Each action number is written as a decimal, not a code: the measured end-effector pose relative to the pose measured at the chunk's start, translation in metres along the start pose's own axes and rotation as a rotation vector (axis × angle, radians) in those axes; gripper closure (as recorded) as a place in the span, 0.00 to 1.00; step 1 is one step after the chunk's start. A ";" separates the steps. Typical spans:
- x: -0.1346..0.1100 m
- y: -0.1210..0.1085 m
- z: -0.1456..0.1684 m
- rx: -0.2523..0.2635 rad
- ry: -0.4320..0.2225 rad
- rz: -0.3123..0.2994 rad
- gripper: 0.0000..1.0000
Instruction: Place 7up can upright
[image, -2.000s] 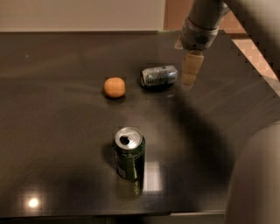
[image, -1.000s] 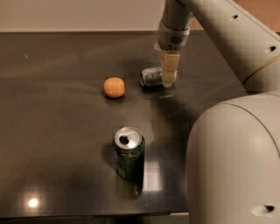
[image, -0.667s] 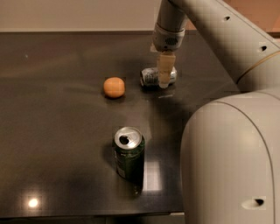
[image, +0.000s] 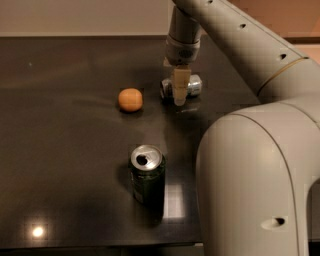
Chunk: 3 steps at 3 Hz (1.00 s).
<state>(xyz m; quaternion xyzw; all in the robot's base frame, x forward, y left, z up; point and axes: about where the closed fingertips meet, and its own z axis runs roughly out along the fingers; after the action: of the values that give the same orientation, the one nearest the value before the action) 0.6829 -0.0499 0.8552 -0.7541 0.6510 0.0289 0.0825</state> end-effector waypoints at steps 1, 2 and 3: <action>-0.004 0.001 0.009 -0.020 0.007 -0.011 0.00; -0.006 0.002 0.015 -0.034 0.012 -0.017 0.08; -0.008 0.003 0.017 -0.046 0.013 -0.023 0.31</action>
Offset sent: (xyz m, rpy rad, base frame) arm -0.0233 -0.0005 -0.0148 -0.0606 0.1091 0.0377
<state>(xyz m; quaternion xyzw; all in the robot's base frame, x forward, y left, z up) 0.6794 -0.0402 0.8389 -0.7632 0.6421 0.0381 0.0614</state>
